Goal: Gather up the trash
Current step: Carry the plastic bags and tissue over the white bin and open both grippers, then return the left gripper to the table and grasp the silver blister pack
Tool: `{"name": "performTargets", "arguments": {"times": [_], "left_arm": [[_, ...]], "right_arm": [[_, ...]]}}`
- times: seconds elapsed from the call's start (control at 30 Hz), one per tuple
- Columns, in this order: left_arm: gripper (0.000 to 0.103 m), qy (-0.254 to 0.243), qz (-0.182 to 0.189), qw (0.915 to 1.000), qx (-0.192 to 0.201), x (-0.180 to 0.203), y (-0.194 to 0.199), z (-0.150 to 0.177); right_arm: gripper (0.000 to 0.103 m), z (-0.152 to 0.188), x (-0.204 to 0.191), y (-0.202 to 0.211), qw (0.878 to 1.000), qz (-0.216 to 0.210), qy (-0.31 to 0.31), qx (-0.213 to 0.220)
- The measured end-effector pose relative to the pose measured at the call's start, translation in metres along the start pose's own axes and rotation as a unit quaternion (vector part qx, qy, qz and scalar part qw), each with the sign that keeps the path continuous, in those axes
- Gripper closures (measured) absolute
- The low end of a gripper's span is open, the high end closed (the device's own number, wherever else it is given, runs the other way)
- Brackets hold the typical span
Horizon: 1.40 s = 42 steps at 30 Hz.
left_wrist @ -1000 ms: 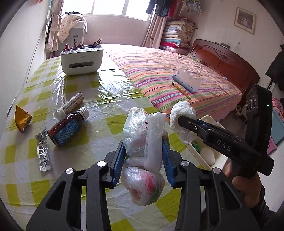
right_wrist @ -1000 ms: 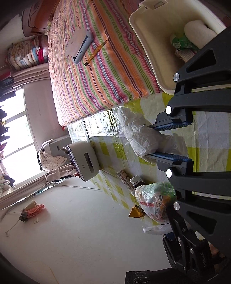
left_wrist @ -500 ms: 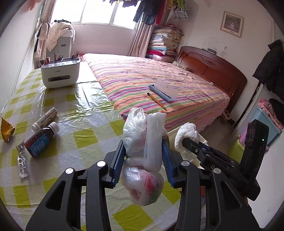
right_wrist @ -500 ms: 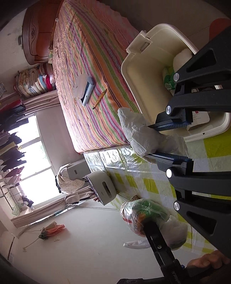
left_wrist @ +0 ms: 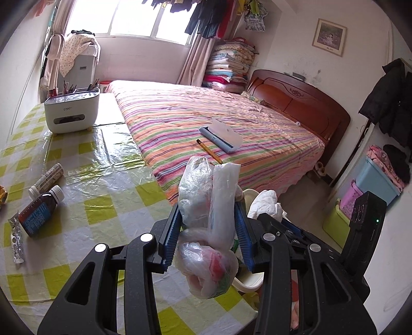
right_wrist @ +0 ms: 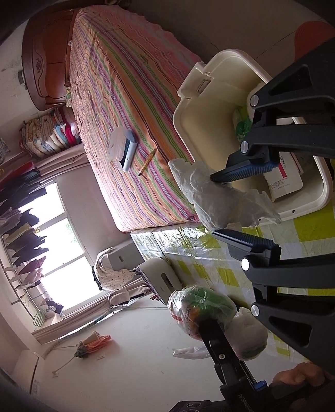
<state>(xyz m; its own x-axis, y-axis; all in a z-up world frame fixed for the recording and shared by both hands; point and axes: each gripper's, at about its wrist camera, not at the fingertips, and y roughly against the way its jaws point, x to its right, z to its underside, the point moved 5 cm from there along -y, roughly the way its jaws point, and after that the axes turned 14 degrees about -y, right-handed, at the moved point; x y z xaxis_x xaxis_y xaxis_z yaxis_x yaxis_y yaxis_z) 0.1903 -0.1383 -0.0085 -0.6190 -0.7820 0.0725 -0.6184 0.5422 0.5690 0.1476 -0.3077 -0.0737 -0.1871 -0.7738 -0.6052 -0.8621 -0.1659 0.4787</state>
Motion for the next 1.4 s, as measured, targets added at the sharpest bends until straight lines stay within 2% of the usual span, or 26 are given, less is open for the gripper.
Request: {"name": "performTargets", "arguments": {"times": [0.03, 0.17, 0.27, 0.33, 0.47, 0.6, 0.83, 1.07, 1.13, 1.3, 1.4], "left_arm": [[0.063, 0.001, 0.001, 1.0000, -0.002, 0.000, -0.002, 0.000], [0.063, 0.005, 0.008, 1.0000, -0.001, 0.001, -0.007, -0.002], [0.063, 0.009, 0.021, 0.9997, -0.002, 0.005, -0.011, -0.002], [0.063, 0.011, 0.029, 0.9995, -0.006, 0.008, -0.015, -0.001], [0.063, 0.018, 0.056, 0.9982, -0.016, 0.018, -0.028, 0.000], [0.063, 0.008, 0.073, 0.9969, -0.027, 0.035, -0.043, 0.002], [0.062, -0.020, 0.084, 0.9953, -0.043, 0.062, -0.058, 0.008], [0.060, -0.030, 0.083, 0.9952, -0.043, 0.065, -0.063, 0.007], [0.051, -0.035, 0.075, 0.9958, -0.039, 0.064, -0.062, 0.006], [0.050, -0.030, 0.063, 0.9974, -0.020, 0.057, -0.049, 0.000], [0.050, -0.027, 0.044, 0.9987, -0.002, 0.047, -0.035, -0.006]], "right_arm": [[0.048, 0.000, 0.001, 0.000, 1.000, 0.002, -0.002, -0.001], [0.040, -0.003, 0.005, 0.007, 1.000, -0.009, -0.013, 0.011], [0.040, -0.007, 0.010, 0.015, 0.999, -0.019, -0.034, 0.027], [0.040, -0.013, 0.017, 0.024, 0.997, -0.023, -0.055, 0.052], [0.036, -0.027, 0.041, 0.052, 0.985, -0.021, -0.115, 0.124], [0.035, -0.031, 0.061, 0.066, 0.975, -0.026, -0.161, 0.151], [0.035, -0.033, 0.070, 0.064, 0.972, -0.026, -0.182, 0.144], [0.035, -0.032, 0.070, 0.067, 0.971, -0.030, -0.184, 0.148], [0.035, -0.031, 0.070, 0.066, 0.972, -0.030, -0.184, 0.145], [0.035, -0.030, 0.066, 0.063, 0.973, -0.031, -0.179, 0.141], [0.035, -0.030, 0.065, 0.061, 0.974, -0.032, -0.177, 0.138]]}}
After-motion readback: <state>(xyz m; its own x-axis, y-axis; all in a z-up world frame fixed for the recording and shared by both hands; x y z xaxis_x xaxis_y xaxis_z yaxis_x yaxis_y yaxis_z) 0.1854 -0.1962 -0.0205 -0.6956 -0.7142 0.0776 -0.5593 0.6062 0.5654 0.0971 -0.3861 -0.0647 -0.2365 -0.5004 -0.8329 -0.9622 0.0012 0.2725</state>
